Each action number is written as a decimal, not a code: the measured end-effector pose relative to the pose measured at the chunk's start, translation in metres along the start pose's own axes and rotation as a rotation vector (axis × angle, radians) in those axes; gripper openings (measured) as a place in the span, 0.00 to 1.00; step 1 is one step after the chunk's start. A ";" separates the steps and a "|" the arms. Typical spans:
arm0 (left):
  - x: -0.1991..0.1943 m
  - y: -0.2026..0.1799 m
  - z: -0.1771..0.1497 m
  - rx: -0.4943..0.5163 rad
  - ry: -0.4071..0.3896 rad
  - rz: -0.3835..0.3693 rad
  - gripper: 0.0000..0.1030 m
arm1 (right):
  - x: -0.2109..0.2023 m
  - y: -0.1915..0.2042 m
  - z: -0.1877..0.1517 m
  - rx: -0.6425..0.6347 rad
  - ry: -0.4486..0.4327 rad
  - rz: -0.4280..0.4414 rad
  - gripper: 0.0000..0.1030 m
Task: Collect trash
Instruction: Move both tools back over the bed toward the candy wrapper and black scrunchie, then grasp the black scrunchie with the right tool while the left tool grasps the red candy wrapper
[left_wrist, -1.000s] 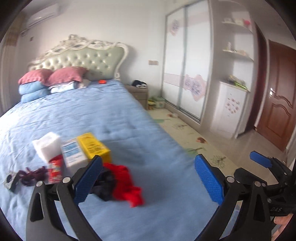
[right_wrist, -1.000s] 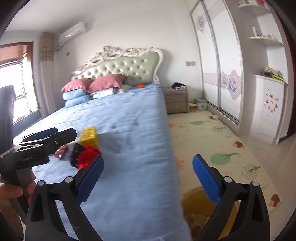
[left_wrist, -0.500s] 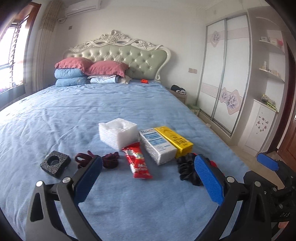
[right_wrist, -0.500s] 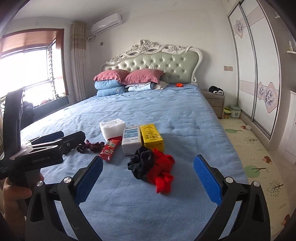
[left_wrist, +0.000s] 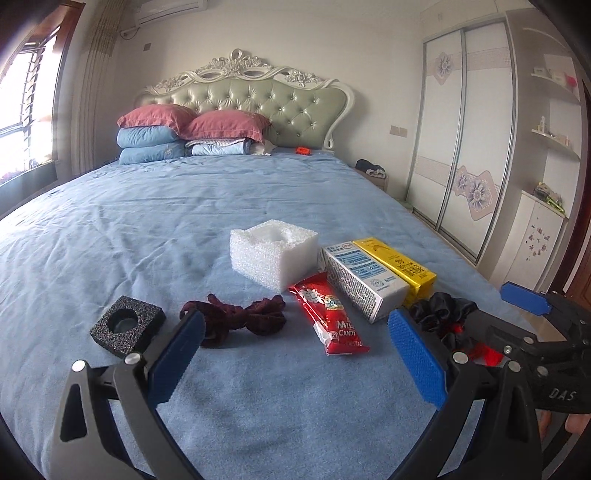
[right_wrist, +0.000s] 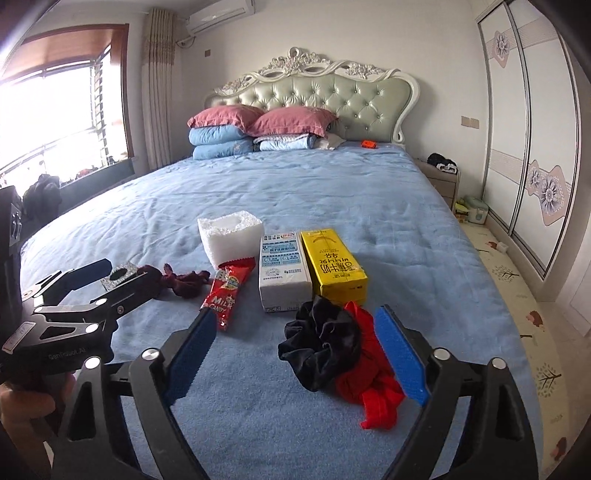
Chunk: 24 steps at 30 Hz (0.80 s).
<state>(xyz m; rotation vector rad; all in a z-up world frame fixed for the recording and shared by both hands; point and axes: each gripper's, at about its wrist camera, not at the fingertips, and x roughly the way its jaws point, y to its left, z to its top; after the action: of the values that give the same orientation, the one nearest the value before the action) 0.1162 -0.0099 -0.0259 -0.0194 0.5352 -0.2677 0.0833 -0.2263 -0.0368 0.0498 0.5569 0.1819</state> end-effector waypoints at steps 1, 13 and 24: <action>0.003 0.001 0.000 -0.003 0.011 -0.013 0.96 | 0.006 -0.001 0.001 0.006 0.023 0.004 0.72; 0.034 -0.007 -0.001 0.017 0.104 -0.063 0.96 | 0.056 -0.012 -0.008 0.038 0.228 0.033 0.11; 0.068 -0.029 0.006 0.040 0.198 -0.071 0.96 | 0.014 -0.032 0.006 0.115 0.093 0.094 0.08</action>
<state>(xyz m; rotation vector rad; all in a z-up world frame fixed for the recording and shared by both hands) 0.1686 -0.0555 -0.0529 0.0273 0.7271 -0.3515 0.1035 -0.2556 -0.0423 0.1803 0.6581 0.2440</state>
